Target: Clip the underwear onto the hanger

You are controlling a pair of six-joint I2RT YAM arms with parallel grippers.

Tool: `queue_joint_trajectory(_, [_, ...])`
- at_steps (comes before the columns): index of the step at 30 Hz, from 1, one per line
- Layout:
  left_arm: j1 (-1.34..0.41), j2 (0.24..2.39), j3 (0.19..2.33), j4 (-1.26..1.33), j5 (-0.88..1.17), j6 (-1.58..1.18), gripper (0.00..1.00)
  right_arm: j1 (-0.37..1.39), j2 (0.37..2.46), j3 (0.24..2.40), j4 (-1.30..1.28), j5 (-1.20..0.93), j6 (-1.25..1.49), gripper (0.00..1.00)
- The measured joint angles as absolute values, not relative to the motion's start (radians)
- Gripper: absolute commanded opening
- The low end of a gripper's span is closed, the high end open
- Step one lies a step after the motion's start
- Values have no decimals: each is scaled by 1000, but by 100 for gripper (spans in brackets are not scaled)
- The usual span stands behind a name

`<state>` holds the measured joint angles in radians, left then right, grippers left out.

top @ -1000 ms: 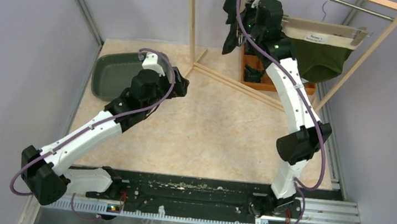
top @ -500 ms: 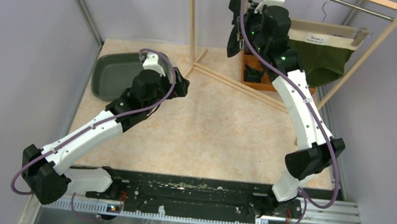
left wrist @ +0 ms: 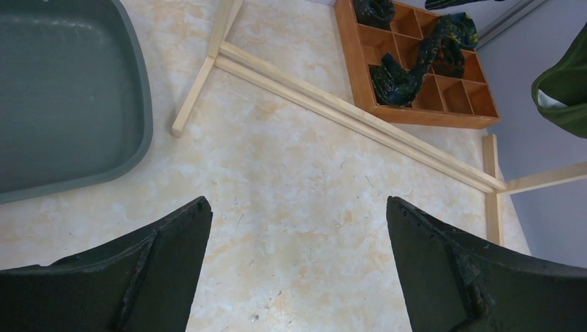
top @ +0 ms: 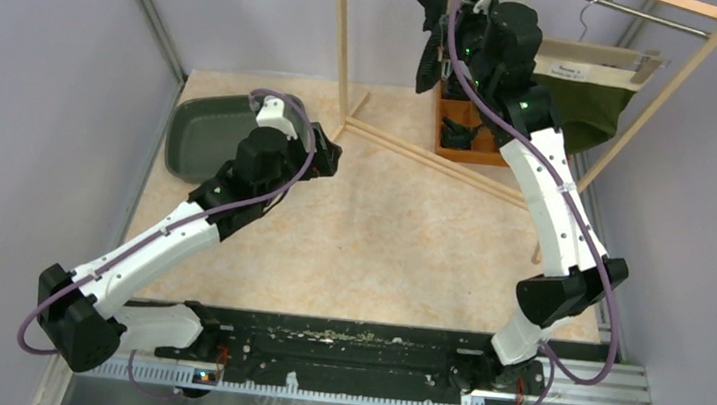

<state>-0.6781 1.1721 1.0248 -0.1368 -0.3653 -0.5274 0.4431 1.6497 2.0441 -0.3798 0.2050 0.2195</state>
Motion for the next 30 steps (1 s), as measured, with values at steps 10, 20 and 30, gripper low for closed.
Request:
queue_joint_trajectory(10, [-678,1157,1025,-138,-366,-527,100,432,1775,2244,-438,211,227,0])
queue_joint_trajectory(20, [-672,1155,1025,-139,-367,-522,100,403,1820,2259,-466,189,258,0])
queue_joint_trajectory(30, [-669,1155,1025,-140,-367,-519,100,384,1829,2259,-466,177,278,0])
